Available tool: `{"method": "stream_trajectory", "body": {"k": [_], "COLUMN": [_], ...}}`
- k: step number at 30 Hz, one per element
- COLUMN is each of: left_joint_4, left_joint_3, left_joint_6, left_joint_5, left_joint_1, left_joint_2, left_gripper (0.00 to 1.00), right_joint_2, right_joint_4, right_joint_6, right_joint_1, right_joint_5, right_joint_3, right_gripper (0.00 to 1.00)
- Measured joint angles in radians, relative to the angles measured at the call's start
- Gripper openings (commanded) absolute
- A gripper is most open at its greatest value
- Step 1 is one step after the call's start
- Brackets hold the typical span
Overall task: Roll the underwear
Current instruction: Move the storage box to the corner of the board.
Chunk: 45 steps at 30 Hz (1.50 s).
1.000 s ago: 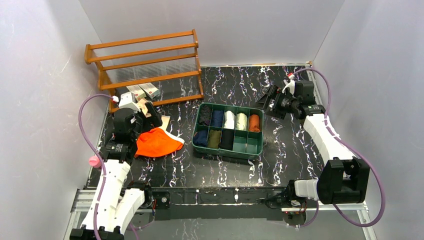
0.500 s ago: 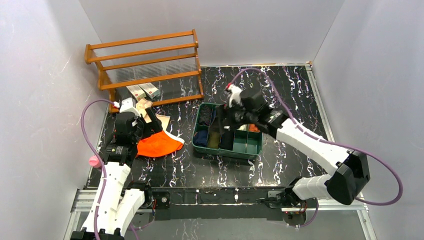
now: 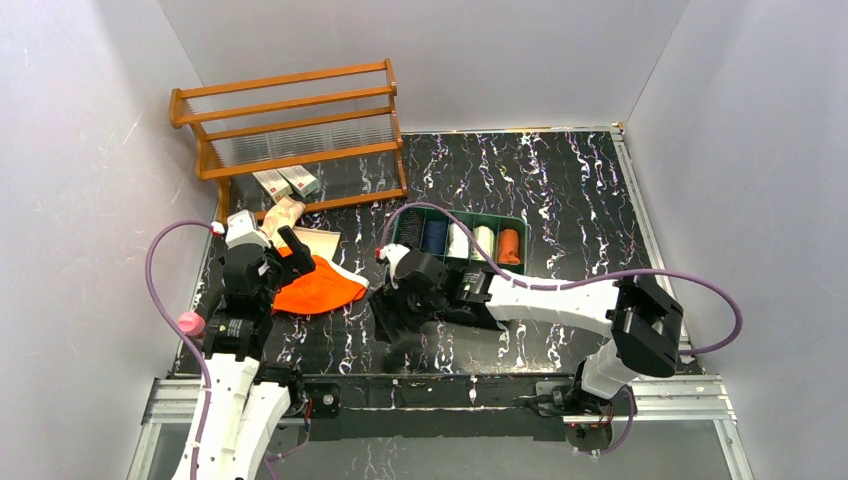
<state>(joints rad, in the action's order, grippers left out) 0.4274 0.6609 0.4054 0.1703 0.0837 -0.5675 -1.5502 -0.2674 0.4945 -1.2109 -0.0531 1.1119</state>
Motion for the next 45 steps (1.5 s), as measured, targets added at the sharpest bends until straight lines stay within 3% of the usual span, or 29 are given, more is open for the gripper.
{"method": "stream_trajectory", "body": {"k": [19, 23, 31, 38, 45], "left_joint_4": [-0.001, -0.001, -0.002, -0.012, -0.017], "left_joint_3": [-0.016, -0.017, -0.017, -0.023, -0.028], "left_joint_6": [0.014, 0.015, 0.015, 0.015, 0.014], "left_joint_5": [0.024, 0.024, 0.011, -0.009, -0.027], "left_joint_1": [0.000, 0.000, 0.000, 0.000, 0.000], "left_joint_2": [-0.024, -0.024, -0.036, -0.059, -0.073], "left_gripper": [0.98, 0.98, 0.98, 0.98, 0.98], "right_joint_2": [-0.119, -0.156, -0.162, -0.163, -0.211], "right_joint_4": [0.037, 0.034, 0.041, 0.038, 0.087], "right_joint_6": [0.092, 0.093, -0.015, -0.108, -0.116], "right_joint_1": [0.026, 0.140, 0.501, 0.685, 0.608], "right_joint_5": [0.185, 0.208, 0.220, 0.075, -0.119], "right_joint_3": [-0.029, -0.028, -0.030, -0.022, 0.030], "right_gripper": [0.99, 0.99, 0.99, 0.99, 0.99]}}
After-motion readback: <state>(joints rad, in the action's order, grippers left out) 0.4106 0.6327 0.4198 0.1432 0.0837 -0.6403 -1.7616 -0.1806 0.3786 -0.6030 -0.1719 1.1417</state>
